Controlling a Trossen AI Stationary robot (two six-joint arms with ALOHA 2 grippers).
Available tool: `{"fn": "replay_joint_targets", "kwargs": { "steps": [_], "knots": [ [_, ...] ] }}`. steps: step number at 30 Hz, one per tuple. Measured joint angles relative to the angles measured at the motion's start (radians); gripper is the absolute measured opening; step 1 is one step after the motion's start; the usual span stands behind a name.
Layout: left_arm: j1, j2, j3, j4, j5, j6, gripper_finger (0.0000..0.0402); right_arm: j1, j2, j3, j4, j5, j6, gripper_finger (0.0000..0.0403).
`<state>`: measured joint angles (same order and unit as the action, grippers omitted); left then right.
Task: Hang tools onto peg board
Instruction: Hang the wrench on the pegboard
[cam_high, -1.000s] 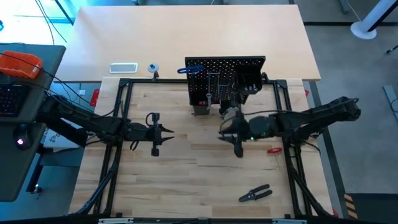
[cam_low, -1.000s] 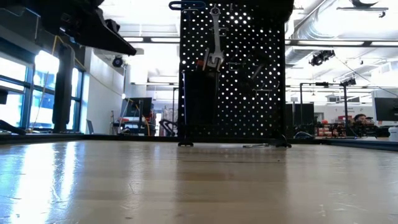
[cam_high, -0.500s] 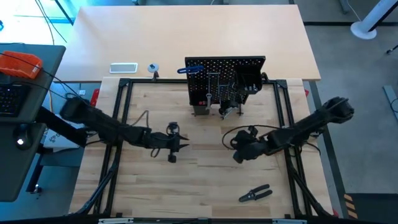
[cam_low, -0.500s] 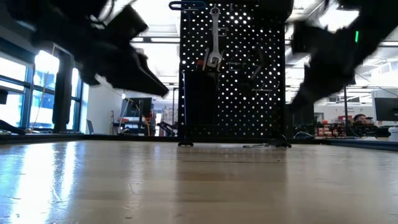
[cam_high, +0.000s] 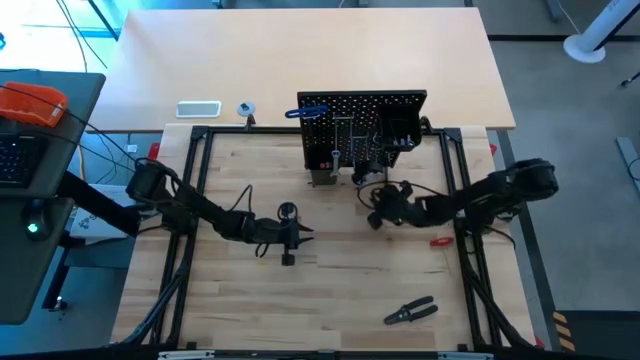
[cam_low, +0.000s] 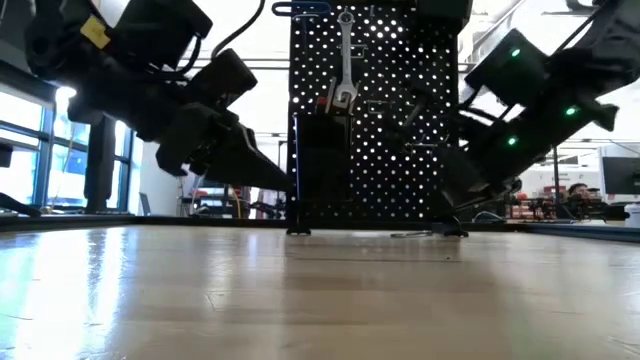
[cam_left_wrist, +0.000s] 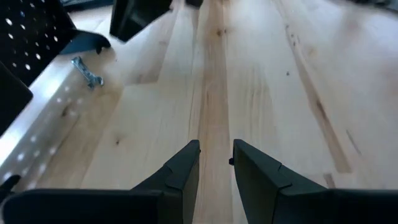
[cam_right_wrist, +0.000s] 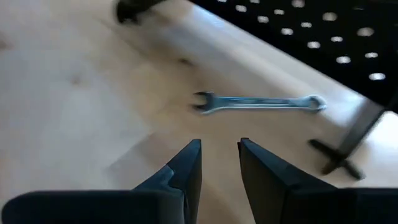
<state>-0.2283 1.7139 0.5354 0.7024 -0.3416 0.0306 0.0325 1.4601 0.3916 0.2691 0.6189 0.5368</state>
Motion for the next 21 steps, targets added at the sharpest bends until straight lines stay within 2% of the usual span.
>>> {"fn": "replay_joint_targets", "kwargs": {
  "steps": [3,9,17,21],
  "knots": [
    [0.0,-0.003,0.001,0.005,0.0,-0.004,0.0092,-0.067,0.02,0.0,0.03,-0.016,-0.039,0.0104],
    [-0.002,-0.005,0.001,0.012,0.003,-0.012,0.0092,-0.183,0.067,0.0,0.18,-0.117,-0.133,0.0103],
    [-0.002,-0.005,0.002,0.033,0.018,-0.019,0.0092,-0.28,0.193,0.089,0.178,-0.179,-0.215,0.0103],
    [-0.002,-0.005,0.002,0.03,0.027,-0.031,0.0092,-0.296,0.264,0.146,0.12,-0.155,-0.2,0.0103]
  ]
}}
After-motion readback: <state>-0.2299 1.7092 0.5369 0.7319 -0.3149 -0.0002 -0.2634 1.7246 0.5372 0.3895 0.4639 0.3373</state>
